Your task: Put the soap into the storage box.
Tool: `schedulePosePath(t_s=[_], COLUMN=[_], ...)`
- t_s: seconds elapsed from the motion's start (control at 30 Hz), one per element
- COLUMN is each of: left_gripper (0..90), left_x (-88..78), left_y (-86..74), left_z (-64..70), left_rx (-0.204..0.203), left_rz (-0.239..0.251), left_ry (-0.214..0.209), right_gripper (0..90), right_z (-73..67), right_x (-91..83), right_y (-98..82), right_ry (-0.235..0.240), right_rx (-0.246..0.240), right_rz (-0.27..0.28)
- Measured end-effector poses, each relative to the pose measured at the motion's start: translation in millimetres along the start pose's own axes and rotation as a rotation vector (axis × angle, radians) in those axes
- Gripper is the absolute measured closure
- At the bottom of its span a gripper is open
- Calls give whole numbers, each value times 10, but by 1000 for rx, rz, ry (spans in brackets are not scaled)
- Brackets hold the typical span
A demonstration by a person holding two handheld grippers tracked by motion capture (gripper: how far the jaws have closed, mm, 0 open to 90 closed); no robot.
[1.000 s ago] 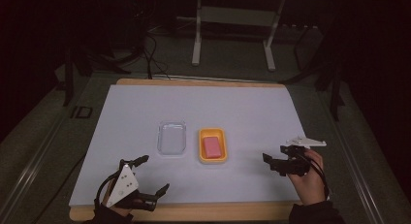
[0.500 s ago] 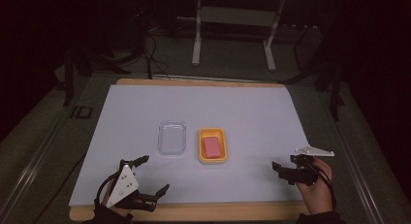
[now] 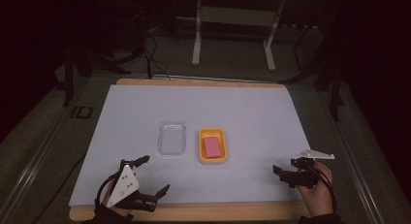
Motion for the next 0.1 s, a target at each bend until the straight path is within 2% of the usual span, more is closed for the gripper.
schedulePosePath(t_s=[0.1], left_gripper=[6], left_x=[3], left_y=[0], left_z=[2], left_rx=[0], left_rz=[-1], left_ry=[0], right_gripper=[205], right_z=[9], right_x=[4], right_y=[6], right_ry=[6], right_rx=[-1], right_rz=[8])
Point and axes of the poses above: each handheld gripper's, and its own axes: x roughly forward along the jaws, y roughly out of its top, z roughly to its right, the point moved 3 cm from there along x, roughly forward along the jaws, and after that the axes turned 5 degrees about y, right-handed, at the moved point
